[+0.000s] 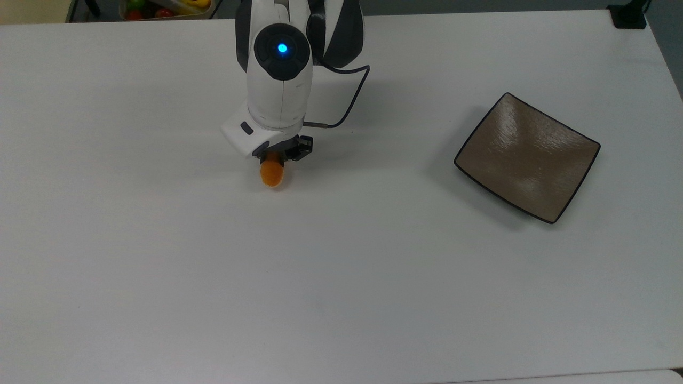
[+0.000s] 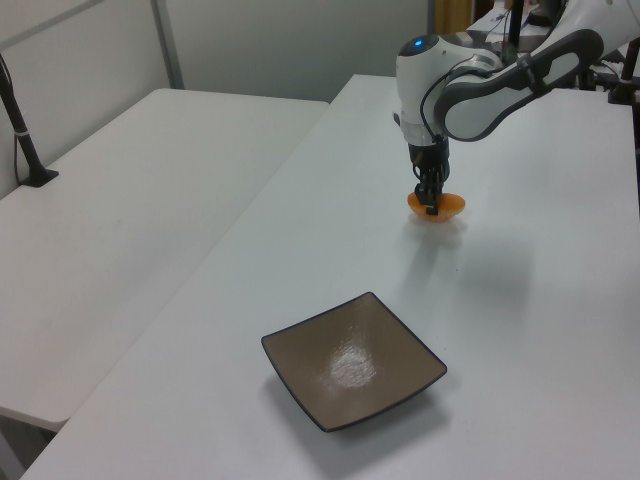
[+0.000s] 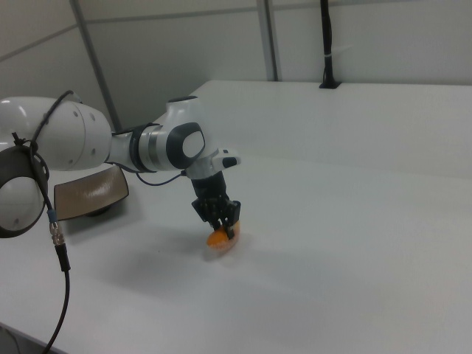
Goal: Bread is placed on a ceramic plate
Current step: 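Lower the open gripper onto the orange bread roll and close it, then lift the bread roll and carry it over the brown square plate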
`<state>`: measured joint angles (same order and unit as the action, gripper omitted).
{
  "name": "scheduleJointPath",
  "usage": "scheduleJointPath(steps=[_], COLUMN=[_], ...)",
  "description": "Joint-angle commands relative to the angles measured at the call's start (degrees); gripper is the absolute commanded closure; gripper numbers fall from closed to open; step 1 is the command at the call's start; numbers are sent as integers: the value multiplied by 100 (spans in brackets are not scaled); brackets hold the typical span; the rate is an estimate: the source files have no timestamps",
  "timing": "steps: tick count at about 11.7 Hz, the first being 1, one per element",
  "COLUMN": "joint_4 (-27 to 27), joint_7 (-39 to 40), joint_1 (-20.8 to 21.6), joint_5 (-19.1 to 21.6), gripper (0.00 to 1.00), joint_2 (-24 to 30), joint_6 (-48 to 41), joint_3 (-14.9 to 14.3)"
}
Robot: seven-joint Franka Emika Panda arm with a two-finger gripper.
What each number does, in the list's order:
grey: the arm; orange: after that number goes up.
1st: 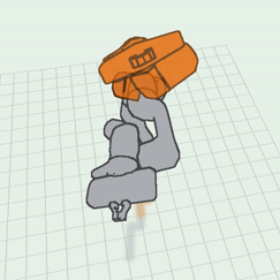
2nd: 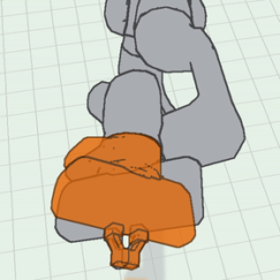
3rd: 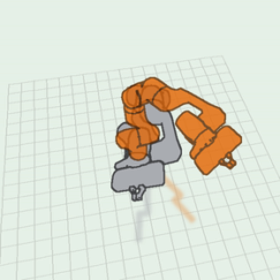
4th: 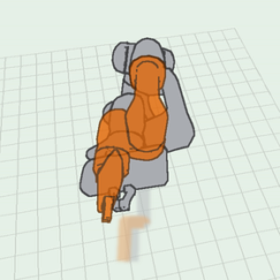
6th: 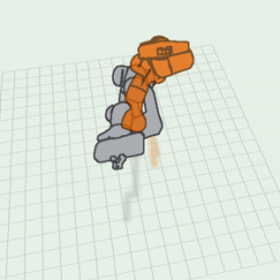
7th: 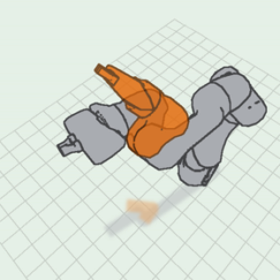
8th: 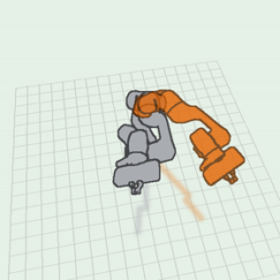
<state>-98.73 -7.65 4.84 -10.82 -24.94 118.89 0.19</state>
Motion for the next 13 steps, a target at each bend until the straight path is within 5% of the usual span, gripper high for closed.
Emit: scheduleJointPath(steps=[1, 4, 9, 13], joint_4=[19, 265, 732, 951], joint_7=[-34, -630, -1606, -1810], joint_1=[26, 97, 262, 1035], joint_5=[18, 203, 204, 186], gripper=[67, 66, 66, 66], joint_2=[287, 437, 525, 333], joint_6=[108, 126, 134, 292], joint_3=[25, 295, 1508, 1712])
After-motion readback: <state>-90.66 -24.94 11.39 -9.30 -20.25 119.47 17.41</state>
